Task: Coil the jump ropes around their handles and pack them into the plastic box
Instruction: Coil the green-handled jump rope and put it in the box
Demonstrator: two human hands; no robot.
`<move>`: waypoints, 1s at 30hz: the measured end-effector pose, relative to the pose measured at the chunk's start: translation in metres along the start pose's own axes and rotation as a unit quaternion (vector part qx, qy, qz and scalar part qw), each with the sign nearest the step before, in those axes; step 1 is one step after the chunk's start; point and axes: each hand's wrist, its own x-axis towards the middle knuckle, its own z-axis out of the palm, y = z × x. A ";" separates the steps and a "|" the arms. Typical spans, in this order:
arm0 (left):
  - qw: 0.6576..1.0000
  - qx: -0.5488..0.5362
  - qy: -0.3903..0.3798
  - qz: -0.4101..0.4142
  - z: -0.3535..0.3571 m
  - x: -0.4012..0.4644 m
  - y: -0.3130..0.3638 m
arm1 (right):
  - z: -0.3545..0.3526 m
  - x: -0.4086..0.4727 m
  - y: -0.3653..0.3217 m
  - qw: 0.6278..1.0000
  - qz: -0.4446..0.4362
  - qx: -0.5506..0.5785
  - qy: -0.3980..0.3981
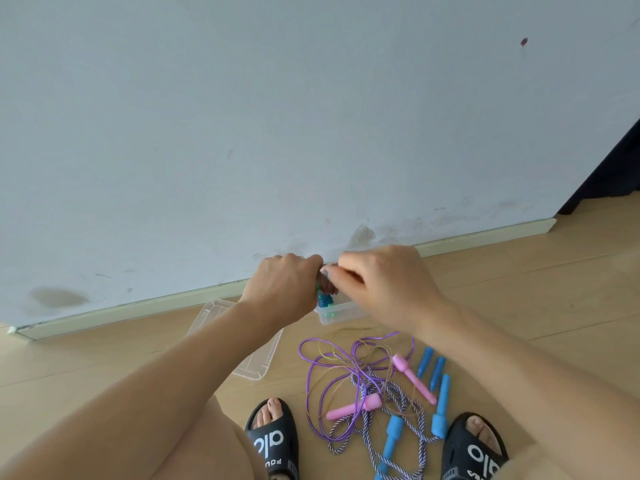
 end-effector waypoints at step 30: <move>0.957 -0.266 -0.002 0.118 -0.011 -0.015 0.017 | 0.018 -0.010 0.023 0.842 0.275 0.456 -0.088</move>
